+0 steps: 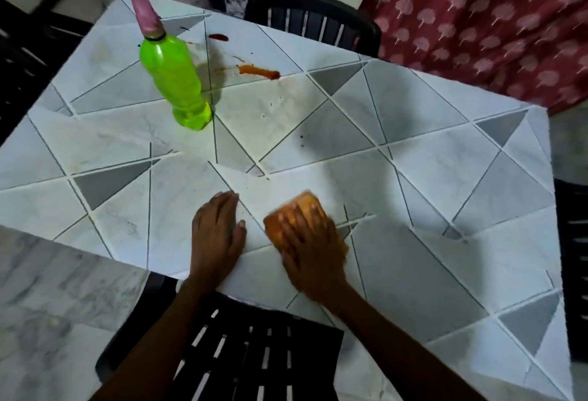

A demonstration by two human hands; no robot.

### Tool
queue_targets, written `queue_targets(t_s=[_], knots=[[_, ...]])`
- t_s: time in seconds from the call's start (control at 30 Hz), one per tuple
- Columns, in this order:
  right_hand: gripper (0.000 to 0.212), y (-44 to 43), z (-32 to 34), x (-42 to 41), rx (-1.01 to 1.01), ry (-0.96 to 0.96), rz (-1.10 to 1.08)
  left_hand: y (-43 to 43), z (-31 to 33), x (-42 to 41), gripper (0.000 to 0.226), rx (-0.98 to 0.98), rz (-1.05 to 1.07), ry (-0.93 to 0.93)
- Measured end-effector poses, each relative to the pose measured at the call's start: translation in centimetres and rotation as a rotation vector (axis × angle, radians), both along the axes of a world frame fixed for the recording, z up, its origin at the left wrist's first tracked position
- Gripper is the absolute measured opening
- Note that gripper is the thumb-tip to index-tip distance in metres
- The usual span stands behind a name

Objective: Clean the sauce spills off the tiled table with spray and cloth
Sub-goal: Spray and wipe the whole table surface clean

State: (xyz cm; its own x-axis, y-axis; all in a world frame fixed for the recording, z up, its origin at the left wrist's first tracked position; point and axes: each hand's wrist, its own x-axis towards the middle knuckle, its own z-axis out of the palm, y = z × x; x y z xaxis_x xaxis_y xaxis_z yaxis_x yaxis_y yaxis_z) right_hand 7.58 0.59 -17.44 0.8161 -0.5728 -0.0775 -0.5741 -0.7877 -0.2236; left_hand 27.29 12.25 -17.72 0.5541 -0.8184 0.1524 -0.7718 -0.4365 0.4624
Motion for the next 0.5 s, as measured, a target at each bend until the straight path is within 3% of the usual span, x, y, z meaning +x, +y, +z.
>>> queue_targets(t_s=[0.1, 0.17, 0.33, 0.5], knots=[[0.061, -3.0, 0.0, -4.3, 0.022, -0.041, 0.079, -1.8, 0.5, 1.1, 0.052, -0.023, 0.053, 0.015], [0.062, -7.2, -0.8, -4.0, -0.002, -0.015, 0.015, -3.3, 0.4, 1.3, 0.052, -0.030, 0.065, -0.005], [0.073, -18.1, -1.1, 4.7, -0.049, 0.105, -0.295, -4.4, -0.8, 0.1, 0.058, 0.040, 0.161, 0.010], [0.077, -15.6, -0.9, 12.0, -0.035, 0.047, -0.144, -3.9, -1.3, -0.8, 0.056, 0.099, 0.184, -0.022]])
